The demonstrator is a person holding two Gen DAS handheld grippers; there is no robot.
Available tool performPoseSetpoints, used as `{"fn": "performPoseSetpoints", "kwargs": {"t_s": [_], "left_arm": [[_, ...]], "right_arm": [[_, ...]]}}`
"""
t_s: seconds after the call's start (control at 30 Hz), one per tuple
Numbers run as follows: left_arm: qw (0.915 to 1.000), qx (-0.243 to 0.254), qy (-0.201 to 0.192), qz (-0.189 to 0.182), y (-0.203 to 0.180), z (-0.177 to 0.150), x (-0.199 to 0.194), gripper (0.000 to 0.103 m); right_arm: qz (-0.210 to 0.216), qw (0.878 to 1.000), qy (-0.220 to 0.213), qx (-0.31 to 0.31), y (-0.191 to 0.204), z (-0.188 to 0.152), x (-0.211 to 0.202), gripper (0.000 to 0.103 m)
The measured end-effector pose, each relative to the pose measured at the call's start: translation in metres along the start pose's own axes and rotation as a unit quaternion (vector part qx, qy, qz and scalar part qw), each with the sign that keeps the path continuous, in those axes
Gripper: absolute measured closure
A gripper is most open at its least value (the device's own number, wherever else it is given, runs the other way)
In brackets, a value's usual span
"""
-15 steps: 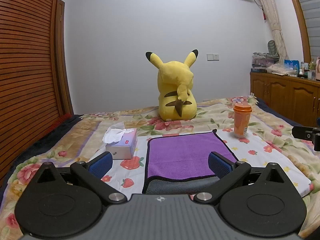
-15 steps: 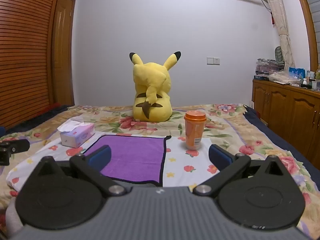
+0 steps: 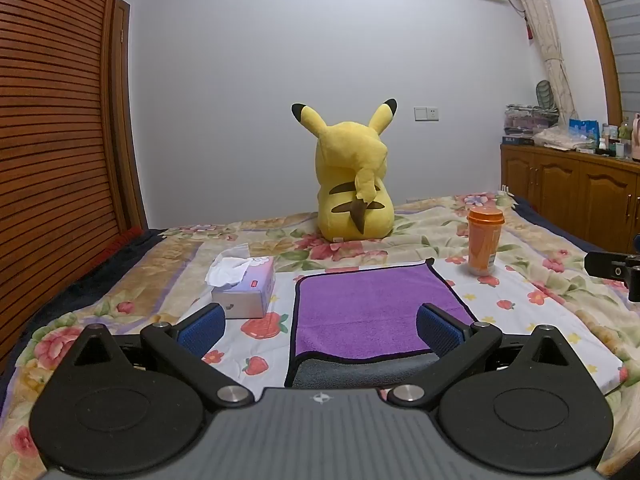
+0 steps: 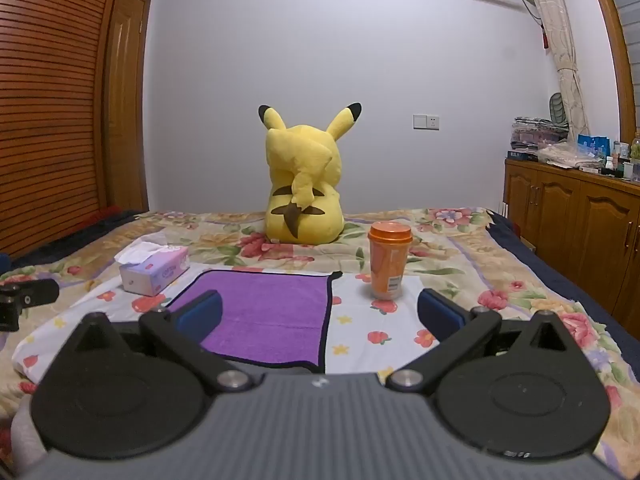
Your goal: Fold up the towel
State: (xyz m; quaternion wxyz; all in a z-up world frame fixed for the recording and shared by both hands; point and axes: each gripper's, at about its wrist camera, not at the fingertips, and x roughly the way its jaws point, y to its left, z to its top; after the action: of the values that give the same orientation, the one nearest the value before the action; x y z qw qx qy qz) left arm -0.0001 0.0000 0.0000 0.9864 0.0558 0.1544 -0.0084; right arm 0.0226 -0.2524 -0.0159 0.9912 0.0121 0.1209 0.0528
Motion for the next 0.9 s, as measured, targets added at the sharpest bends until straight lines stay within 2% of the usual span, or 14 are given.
{"fn": "performPoseSetpoints", "kwargs": {"t_s": [0.9], "left_arm": [[1.0000, 0.001, 0.001, 0.000, 0.0002, -0.0002, -0.0001, 0.000]], "right_arm": [[0.001, 1.000, -0.001, 0.001, -0.0010, 0.0009, -0.0010, 0.000]]}}
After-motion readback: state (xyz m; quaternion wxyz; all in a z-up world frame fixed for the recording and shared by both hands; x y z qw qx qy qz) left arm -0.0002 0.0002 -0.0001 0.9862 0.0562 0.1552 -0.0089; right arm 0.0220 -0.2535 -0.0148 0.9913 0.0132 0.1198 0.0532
